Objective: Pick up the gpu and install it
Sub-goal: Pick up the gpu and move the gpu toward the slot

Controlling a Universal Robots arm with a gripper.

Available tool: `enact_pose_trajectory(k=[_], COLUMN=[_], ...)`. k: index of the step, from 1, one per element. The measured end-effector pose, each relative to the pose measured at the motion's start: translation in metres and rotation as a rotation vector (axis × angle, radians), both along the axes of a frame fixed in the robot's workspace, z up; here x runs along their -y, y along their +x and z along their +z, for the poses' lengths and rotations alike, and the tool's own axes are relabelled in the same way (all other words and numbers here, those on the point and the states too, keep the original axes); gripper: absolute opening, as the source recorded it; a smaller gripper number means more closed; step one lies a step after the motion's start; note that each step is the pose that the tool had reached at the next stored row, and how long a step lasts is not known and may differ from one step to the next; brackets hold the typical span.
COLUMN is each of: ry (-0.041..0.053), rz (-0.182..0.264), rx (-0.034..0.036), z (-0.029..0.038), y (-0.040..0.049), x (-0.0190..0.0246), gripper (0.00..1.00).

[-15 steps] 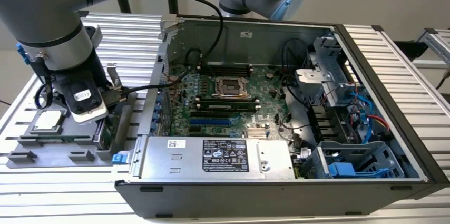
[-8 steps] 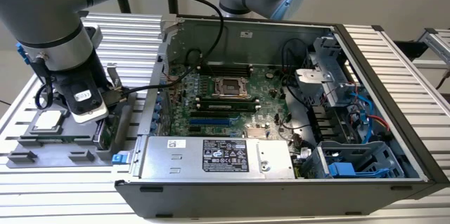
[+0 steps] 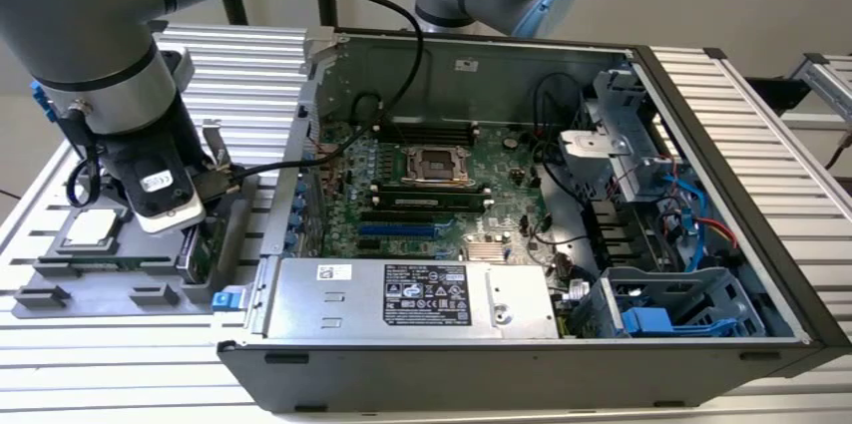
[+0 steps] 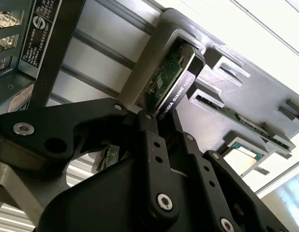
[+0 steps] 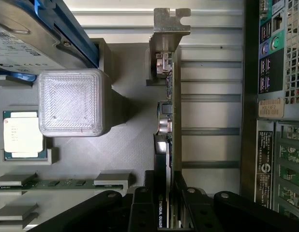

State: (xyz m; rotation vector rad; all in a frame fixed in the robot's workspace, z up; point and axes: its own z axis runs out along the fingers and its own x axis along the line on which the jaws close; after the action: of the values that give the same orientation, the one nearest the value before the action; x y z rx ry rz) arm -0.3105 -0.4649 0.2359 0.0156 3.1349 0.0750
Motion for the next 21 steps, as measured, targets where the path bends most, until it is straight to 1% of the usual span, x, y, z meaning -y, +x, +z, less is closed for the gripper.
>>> enact_pose_trajectory(k=[3,6,13,14,16,21], ry=[0.0003,0.0009,0.0,0.0007,0.0074,0.0107], rz=[0.0,0.0,0.0,0.0,0.0,0.0], rx=[0.0003,0.001,0.0001,0.0001,0.0005,0.0007], z=[0.0002,0.0017,0.011,0.0118,0.0119,0.0118], y=[0.0,0.0001,0.0,0.0,0.0,0.0], x=[0.0,-0.0001,0.0,0.0,-0.0001,0.0], gripper=[0.0,0.0,0.0,0.0,0.0,0.0])
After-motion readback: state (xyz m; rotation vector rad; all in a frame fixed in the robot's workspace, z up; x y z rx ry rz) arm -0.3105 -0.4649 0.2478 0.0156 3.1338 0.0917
